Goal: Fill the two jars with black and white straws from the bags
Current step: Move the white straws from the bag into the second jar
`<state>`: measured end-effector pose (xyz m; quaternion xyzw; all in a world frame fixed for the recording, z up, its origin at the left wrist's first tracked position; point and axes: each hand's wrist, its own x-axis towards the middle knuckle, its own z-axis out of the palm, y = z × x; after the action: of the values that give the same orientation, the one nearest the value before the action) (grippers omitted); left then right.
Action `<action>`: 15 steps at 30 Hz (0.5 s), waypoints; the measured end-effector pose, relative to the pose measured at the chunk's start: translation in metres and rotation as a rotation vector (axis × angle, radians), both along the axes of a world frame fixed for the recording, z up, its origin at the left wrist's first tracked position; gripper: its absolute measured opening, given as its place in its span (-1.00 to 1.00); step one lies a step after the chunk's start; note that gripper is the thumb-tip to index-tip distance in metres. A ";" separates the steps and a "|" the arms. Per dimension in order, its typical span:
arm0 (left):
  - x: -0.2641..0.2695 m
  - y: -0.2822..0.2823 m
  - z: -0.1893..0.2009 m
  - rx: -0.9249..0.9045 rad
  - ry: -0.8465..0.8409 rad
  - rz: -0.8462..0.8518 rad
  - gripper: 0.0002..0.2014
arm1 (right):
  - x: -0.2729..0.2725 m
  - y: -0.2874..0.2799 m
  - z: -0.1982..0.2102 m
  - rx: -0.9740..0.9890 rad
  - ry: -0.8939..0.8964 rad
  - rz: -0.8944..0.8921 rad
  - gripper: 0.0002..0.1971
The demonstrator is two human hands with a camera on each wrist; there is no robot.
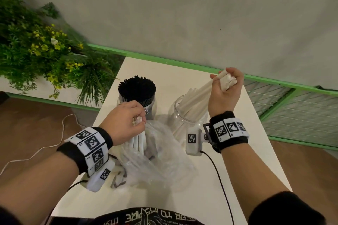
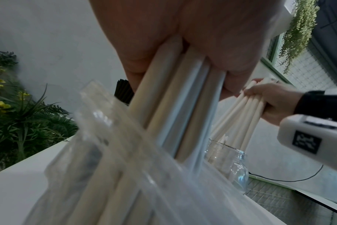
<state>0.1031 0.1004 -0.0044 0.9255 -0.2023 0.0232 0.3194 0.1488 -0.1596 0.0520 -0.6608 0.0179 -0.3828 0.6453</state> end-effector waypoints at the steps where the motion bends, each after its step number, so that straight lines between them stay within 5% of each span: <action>1: 0.000 0.000 0.000 -0.001 0.000 0.003 -0.82 | 0.001 -0.001 -0.005 0.011 0.017 0.008 -0.61; 4: 0.000 0.001 0.000 -0.006 0.004 0.004 -0.82 | 0.006 -0.003 -0.020 0.015 0.121 0.066 -0.68; 9: 0.001 0.001 0.001 -0.023 0.011 0.006 -0.84 | 0.010 -0.006 -0.037 -0.241 0.346 0.181 -0.94; 15: 0.003 0.002 0.001 -0.030 0.019 -0.006 -0.88 | 0.008 -0.017 -0.045 -0.288 0.358 0.220 -0.79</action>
<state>0.1057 0.1026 -0.0036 0.9202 -0.2015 0.0164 0.3352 0.1571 -0.1761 0.0071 -0.8011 0.0051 -0.1857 0.5690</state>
